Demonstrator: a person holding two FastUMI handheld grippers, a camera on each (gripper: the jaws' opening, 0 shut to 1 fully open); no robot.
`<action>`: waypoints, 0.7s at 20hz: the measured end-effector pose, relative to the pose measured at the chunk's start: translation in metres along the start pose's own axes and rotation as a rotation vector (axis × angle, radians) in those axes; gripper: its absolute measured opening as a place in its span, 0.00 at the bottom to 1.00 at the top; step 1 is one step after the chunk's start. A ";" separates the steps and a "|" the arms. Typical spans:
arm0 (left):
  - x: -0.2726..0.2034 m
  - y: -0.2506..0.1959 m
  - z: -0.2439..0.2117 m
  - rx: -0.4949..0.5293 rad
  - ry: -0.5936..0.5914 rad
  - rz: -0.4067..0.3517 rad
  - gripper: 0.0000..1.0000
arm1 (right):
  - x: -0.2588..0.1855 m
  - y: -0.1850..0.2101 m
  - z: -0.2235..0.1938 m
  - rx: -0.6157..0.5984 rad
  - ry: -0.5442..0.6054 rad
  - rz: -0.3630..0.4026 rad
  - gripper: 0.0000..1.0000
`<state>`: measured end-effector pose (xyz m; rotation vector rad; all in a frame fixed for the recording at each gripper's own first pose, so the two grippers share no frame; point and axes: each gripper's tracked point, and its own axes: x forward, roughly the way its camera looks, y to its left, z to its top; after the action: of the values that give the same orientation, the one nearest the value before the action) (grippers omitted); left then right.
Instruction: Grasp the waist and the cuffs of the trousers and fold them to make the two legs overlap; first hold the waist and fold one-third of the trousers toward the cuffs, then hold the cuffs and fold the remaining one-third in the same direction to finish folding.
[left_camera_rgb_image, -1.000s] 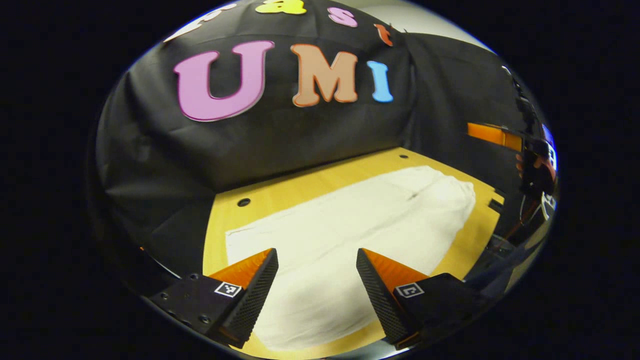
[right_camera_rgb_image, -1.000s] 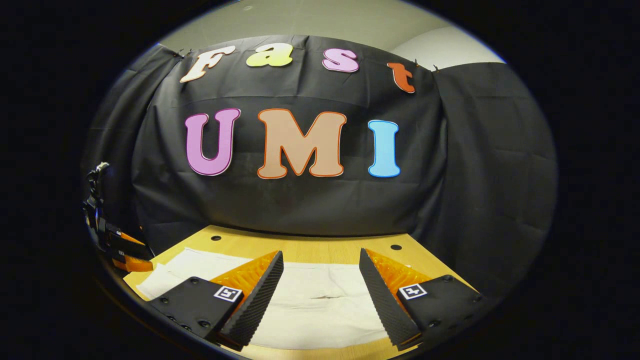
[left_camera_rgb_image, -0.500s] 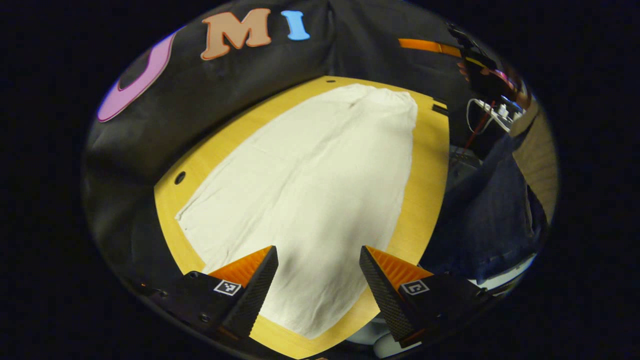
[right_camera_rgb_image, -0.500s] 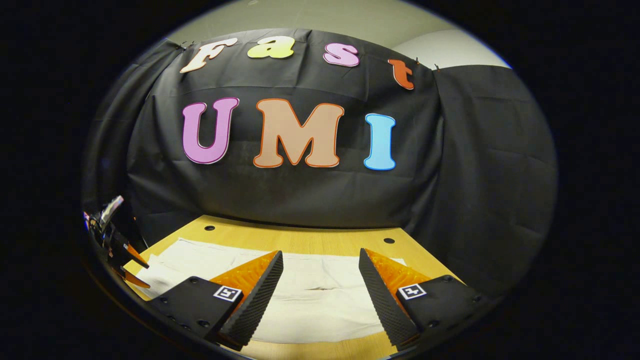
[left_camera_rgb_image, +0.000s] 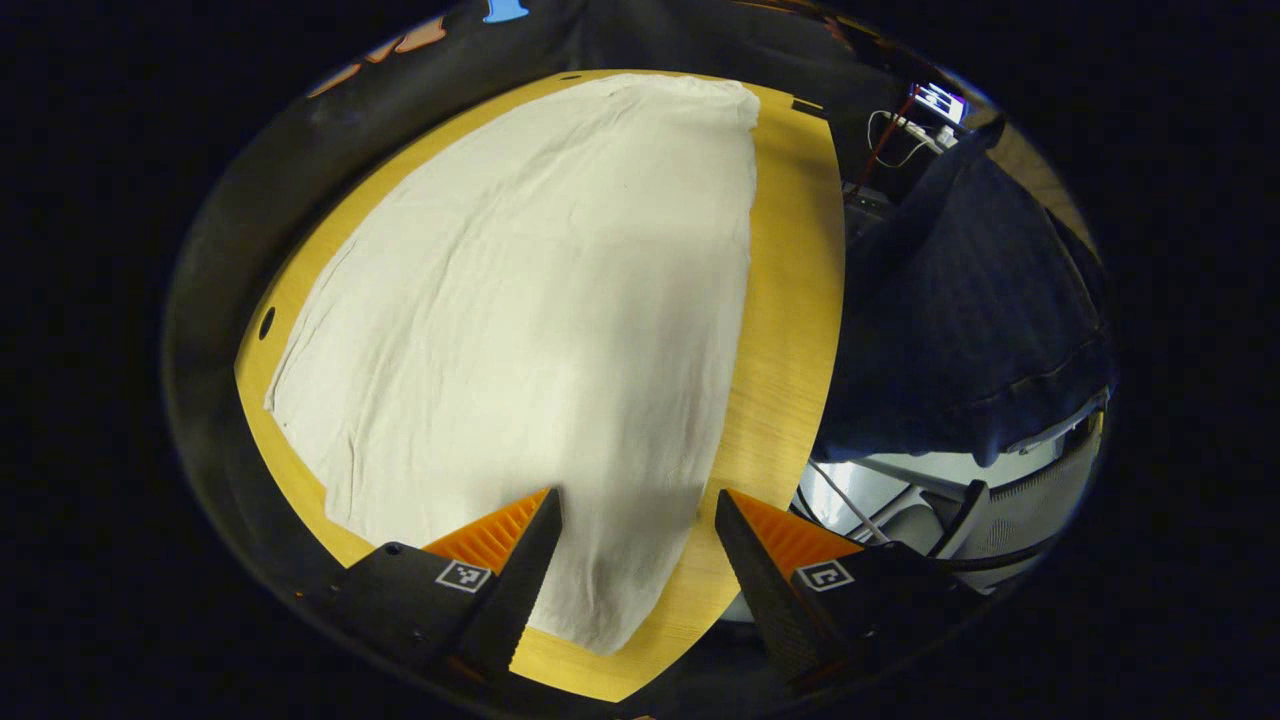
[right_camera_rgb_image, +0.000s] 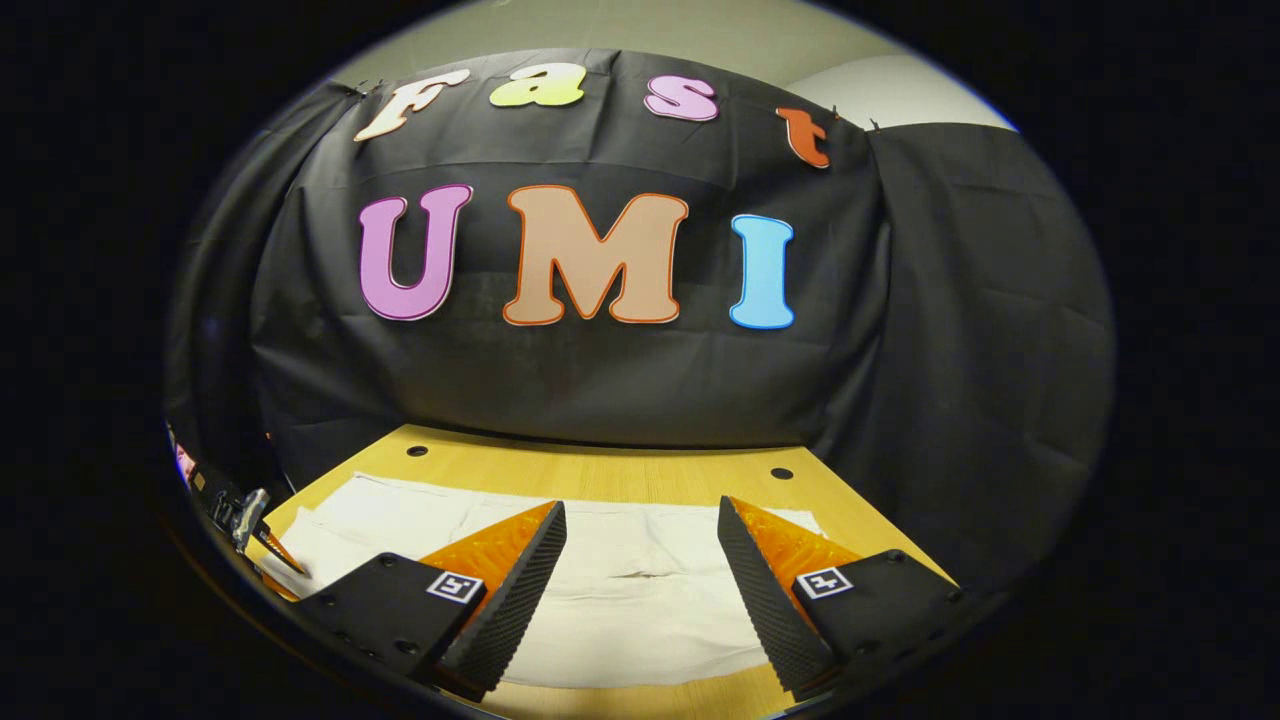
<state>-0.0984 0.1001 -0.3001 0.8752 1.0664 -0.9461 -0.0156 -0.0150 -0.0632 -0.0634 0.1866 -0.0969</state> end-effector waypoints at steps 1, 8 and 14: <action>0.001 0.001 -0.003 0.003 0.013 -0.002 0.94 | 0.000 0.000 0.000 -0.011 0.003 0.003 0.98; 0.006 0.005 -0.007 0.038 0.065 -0.017 0.92 | 0.000 0.000 -0.017 -0.030 0.040 0.035 0.98; 0.008 0.006 -0.005 0.059 0.115 -0.021 0.77 | 0.004 -0.006 -0.022 -0.039 0.058 0.071 0.97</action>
<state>-0.0929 0.1055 -0.3081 0.9789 1.1525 -0.9577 -0.0166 -0.0226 -0.0851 -0.0932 0.2481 -0.0243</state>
